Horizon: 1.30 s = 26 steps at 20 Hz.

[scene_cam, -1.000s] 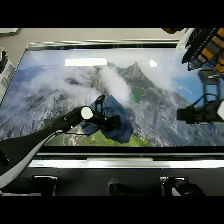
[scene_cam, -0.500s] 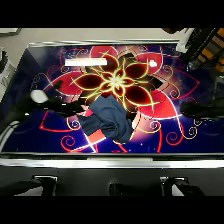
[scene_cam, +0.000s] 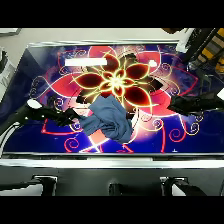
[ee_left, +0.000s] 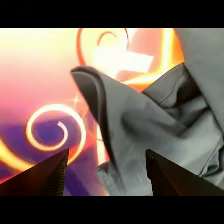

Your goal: Fold the clothes and pants, and hang the long-sleeved shirts on hangers.

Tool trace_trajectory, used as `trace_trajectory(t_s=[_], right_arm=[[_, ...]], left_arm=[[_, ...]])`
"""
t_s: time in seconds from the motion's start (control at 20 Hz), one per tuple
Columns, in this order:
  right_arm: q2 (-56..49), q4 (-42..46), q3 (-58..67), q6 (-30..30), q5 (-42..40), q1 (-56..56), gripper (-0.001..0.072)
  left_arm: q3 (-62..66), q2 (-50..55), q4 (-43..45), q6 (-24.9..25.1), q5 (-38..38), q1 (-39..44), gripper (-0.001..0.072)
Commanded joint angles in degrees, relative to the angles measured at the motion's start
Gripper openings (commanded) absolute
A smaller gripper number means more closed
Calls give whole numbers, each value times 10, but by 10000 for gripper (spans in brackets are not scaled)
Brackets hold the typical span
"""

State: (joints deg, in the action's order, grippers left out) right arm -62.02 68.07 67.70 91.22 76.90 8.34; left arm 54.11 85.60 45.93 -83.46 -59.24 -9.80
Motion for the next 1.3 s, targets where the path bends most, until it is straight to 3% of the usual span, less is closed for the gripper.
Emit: trace_trajectory(t_s=[0.0, 0.05, 0.1, 0.15, 0.2, 0.35, 0.5, 0.6, 0.85, 1.25], right_arm=[[-4, -14, 0, -2, -6, 0, 263], [-7, -16, -1, -2, -8, 0, 292], [-13, -19, -1, -2, -10, 0, 308], [-23, -35, -1, -1, -19, 0, 327], [-37, -57, -1, 10, -30, 0, 327], [-115, -165, -1, 24, -72, 0, 368], [-222, -315, -1, -58, -123, -1, 368], [-280, -368, -1, -115, -152, -5, 368], [-361, -385, -1, -163, -215, -77, 375], [-402, -387, 0, -155, -256, -154, 375]], left_arm=[[-5, 35, -52, 12, 39, 20, 531], [-5, 39, -63, 12, 43, 24, 520], [-5, 43, -71, 12, 45, 26, 408], [-5, 43, -71, 12, 45, 26, 180], [-5, 43, -71, 12, 44, 26, 22], [-5, 42, -71, 12, 35, 26, 18], [-5, 42, -71, 12, 27, 26, 18], [-5, 42, -71, 12, 25, 26, 18], [-5, 42, -71, 12, 23, 26, 18], [-5, 42, -70, 13, 24, 26, 18]])
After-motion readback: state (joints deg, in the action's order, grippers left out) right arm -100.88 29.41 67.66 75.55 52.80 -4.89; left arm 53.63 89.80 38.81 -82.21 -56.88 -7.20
